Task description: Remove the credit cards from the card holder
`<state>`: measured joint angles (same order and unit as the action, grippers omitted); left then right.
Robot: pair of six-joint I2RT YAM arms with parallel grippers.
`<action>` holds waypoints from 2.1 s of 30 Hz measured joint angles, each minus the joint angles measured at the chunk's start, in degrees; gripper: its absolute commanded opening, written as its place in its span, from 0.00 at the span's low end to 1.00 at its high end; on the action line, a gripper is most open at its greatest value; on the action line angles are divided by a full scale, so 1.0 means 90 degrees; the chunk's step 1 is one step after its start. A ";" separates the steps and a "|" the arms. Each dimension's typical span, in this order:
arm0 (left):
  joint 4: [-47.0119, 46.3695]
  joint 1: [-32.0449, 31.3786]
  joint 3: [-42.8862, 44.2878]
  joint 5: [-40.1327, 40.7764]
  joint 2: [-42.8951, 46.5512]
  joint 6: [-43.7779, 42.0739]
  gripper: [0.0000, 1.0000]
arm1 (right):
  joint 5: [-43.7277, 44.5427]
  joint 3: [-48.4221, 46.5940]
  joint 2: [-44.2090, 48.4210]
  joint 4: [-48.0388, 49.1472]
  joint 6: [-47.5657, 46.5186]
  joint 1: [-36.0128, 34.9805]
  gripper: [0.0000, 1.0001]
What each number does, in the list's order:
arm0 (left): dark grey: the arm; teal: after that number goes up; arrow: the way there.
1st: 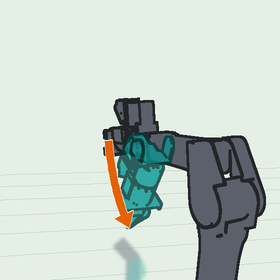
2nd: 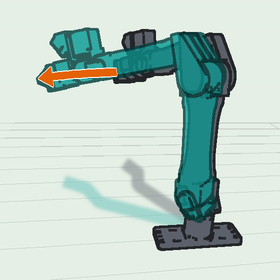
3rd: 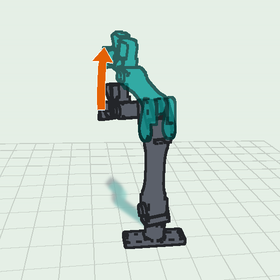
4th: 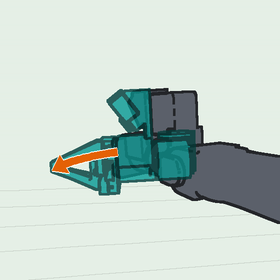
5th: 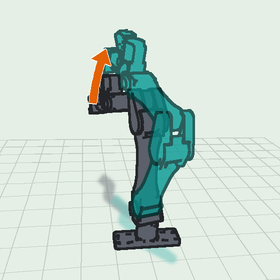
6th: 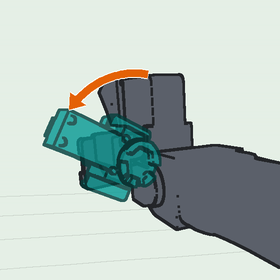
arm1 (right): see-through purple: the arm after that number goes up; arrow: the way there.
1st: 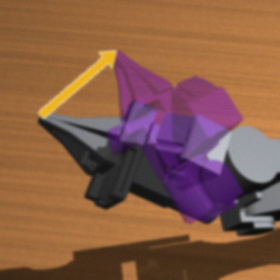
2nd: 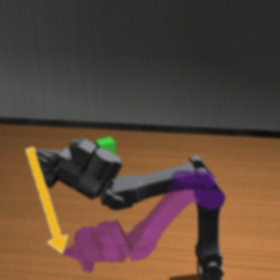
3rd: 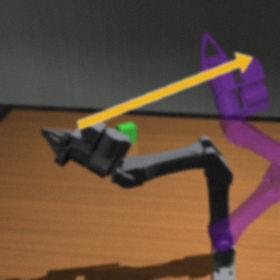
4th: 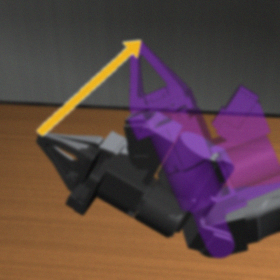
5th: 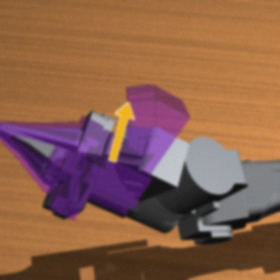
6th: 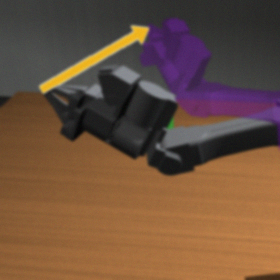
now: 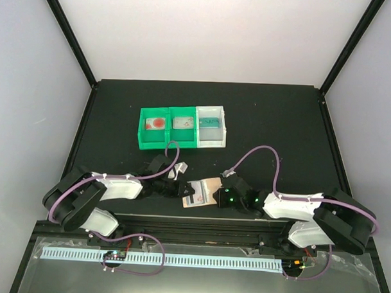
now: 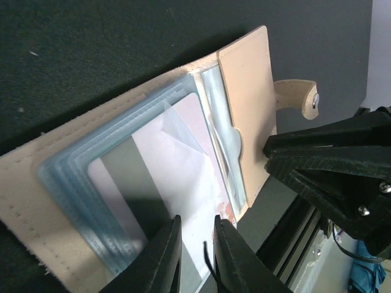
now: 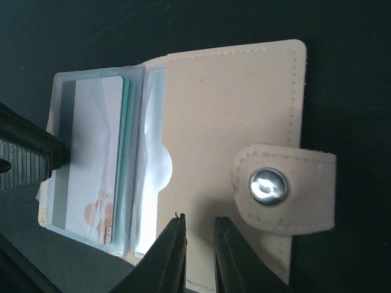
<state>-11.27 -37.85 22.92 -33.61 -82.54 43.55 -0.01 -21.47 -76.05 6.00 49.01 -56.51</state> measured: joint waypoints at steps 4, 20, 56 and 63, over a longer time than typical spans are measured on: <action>0.0189 0.0000 -0.0066 0.0160 0.0272 -0.0015 0.19 | -0.0034 -0.0002 0.0389 -0.0279 -0.0061 0.0002 0.18; 0.0549 0.0000 -0.0138 0.0447 0.0614 -0.0063 0.20 | -0.0466 -0.1005 -0.0194 -0.0080 -0.0527 0.0090 0.18; 0.0600 0.0000 -0.0136 0.0605 0.0461 -0.0153 0.14 | -0.1353 -0.0515 -0.1282 0.1275 -0.0265 0.0427 0.13; 0.0440 0.0000 -0.0126 0.0602 0.0287 -0.0160 0.13 | -0.1321 -0.0481 -0.1280 0.1290 -0.0270 0.0461 0.09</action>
<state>-7.31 -37.85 21.78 -28.18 -79.96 42.11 -11.90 -25.80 -87.57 17.61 46.59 -52.36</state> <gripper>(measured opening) 0.134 0.101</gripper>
